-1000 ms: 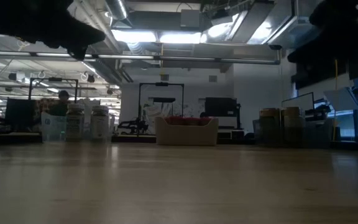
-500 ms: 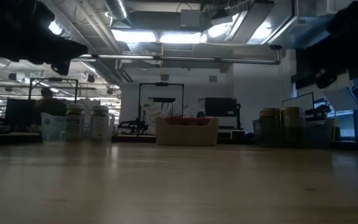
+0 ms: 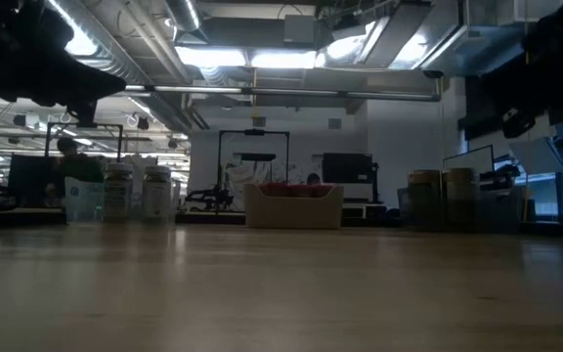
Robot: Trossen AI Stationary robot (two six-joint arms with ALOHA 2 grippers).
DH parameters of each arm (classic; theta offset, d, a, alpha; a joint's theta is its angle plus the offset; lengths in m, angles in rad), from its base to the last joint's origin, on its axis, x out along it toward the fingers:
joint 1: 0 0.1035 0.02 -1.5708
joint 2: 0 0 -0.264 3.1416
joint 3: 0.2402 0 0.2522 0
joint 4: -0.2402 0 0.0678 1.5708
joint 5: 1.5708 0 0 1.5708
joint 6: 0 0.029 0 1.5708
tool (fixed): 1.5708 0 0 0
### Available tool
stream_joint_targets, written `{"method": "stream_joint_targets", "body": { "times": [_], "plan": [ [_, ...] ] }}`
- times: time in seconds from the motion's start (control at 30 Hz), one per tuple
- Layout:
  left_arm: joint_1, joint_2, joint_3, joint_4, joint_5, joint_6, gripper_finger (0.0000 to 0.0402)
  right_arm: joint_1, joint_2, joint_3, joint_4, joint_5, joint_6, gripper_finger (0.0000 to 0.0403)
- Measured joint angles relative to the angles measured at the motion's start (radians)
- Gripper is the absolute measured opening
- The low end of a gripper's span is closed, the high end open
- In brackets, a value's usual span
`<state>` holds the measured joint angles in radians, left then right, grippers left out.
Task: Sort spices by type
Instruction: Return to Home Position
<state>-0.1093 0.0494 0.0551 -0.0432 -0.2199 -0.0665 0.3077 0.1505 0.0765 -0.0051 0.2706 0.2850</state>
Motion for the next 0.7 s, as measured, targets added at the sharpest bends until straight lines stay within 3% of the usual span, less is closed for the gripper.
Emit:
{"method": "stream_joint_targets", "body": {
  "times": [0.2,0.4,0.7],
  "plan": [
    [0.000,-0.046,0.000,-0.028,0.000,0.022,0.0002,0.000,-0.064,-0.052,0.045,-0.023,-0.039,0.0016],
    [0.000,-0.045,0.000,-0.045,0.081,0.016,0.0003,0.000,-0.083,-0.064,0.050,-0.187,-0.061,0.0016],
    [0.042,-0.045,0.004,-0.065,0.043,0.070,0.0003,0.000,-0.084,-0.066,0.041,-0.186,-0.115,0.0016]
  ]
}}
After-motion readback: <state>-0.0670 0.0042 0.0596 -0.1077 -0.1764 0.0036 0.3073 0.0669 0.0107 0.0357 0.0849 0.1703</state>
